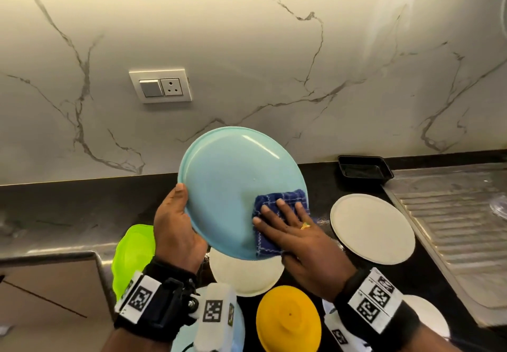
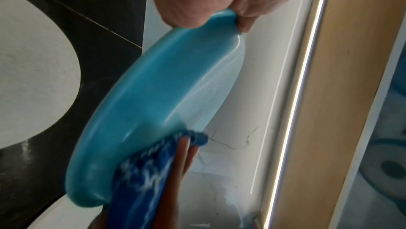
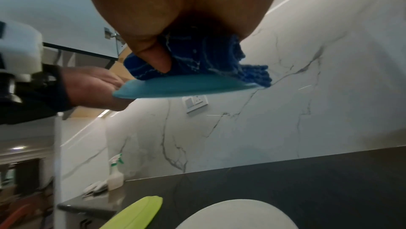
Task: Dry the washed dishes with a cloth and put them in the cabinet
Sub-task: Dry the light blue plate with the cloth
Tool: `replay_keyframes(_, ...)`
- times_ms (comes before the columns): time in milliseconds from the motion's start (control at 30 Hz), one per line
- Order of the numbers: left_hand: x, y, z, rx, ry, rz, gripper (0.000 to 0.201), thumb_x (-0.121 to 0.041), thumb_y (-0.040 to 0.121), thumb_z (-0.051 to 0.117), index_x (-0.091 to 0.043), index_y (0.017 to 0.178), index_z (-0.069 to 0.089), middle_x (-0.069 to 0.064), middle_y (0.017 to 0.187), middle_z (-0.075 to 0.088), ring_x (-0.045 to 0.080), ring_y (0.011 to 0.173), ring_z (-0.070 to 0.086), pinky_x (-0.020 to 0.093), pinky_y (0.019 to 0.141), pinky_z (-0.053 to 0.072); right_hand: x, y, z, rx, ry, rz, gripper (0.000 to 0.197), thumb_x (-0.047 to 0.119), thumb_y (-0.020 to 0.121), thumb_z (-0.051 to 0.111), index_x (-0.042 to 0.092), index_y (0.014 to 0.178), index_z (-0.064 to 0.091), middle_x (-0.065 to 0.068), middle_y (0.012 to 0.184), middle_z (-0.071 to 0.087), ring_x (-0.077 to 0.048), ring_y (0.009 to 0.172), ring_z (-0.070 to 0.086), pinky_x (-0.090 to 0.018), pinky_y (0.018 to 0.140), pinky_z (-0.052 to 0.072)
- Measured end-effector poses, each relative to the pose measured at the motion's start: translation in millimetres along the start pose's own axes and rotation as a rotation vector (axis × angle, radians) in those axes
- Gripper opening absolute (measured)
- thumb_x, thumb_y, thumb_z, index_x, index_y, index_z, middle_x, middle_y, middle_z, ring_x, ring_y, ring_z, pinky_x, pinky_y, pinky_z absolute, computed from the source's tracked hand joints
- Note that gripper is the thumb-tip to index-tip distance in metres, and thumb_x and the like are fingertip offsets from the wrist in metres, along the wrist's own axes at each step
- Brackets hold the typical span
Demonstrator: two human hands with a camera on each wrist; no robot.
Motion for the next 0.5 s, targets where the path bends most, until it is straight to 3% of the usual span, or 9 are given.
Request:
replay_keyframes(100, 9, -6, 10, 0.028, 0.026, 0.011, 0.055, -0.031, 0.098, 0.051, 0.006, 0.14, 0.05, 0.031, 0.137, 0.057, 0.049, 0.129, 0.054, 0.066, 0.11, 0.039, 19, 19, 2, 0.101, 0.07, -0.034, 0.071, 0.027, 0.087, 0.026, 0.042, 0.154, 0.01, 0.017, 0.163, 0.007, -0.017, 0.153, -0.006, -0.038, 0.123, -0.005)
replay_keyframes(200, 11, -7, 17, 0.029, 0.077, 0.096, 0.049, -0.025, 0.103, 0.048, 0.012, 0.133, 0.052, 0.033, 0.133, 0.058, 0.049, 0.127, 0.054, 0.062, 0.111, 0.04, 11, 58, -15, 0.023, 0.079, 0.01, 0.072, 0.029, 0.083, 0.022, 0.042, 0.152, 0.009, 0.018, 0.162, 0.007, -0.016, 0.152, -0.003, -0.035, 0.123, -0.003)
replay_keyframes(267, 12, -8, 22, 0.031, 0.131, 0.146, 0.038, -0.02, 0.106, 0.045, 0.012, 0.123, 0.057, 0.028, 0.122, 0.065, 0.041, 0.114, 0.061, 0.05, 0.101, 0.052, -11, 86, -32, -0.028, 0.146, 0.101, 0.073, 0.025, 0.084, 0.028, 0.041, 0.154, 0.015, 0.017, 0.163, 0.008, -0.012, 0.151, -0.003, -0.038, 0.123, -0.003)
replay_keyframes(333, 10, -9, 24, 0.033, 0.173, 0.204, 0.033, -0.023, 0.104, 0.047, 0.006, 0.112, 0.061, 0.026, 0.107, 0.065, 0.035, 0.099, 0.058, 0.045, 0.089, 0.051, -34, 103, -48, -0.021, 0.242, 0.201, 0.072, 0.016, 0.089, 0.035, 0.037, 0.156, 0.019, 0.015, 0.164, 0.007, -0.013, 0.152, -0.004, -0.043, 0.124, -0.004)
replay_keyframes(433, 3, -9, 24, 0.034, 0.192, 0.253, 0.035, -0.032, 0.097, 0.052, 0.0, 0.104, 0.064, 0.024, 0.102, 0.065, 0.033, 0.094, 0.057, 0.05, 0.089, 0.046, -40, 107, -54, -0.006, 0.301, 0.253, 0.074, 0.003, 0.094, 0.039, 0.035, 0.157, 0.016, 0.013, 0.165, 0.001, -0.013, 0.151, -0.01, -0.048, 0.123, -0.006)
replay_keyframes(500, -3, -6, 24, 0.016, 0.165, 0.268, 0.031, -0.028, 0.102, 0.05, 0.0, 0.105, 0.064, 0.024, 0.107, 0.067, 0.036, 0.1, 0.06, 0.051, 0.094, 0.048, -16, 98, -47, -0.001, 0.249, 0.143, 0.075, 0.008, 0.089, 0.036, 0.033, 0.157, 0.015, 0.017, 0.162, 0.0, -0.012, 0.148, -0.013, -0.046, 0.122, -0.012)
Point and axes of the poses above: each hand's wrist, its own y-axis towards the middle knuckle, its own z-axis out of the palm, x = y × z, the point moved 6 cm from there along y, towards the middle knuckle
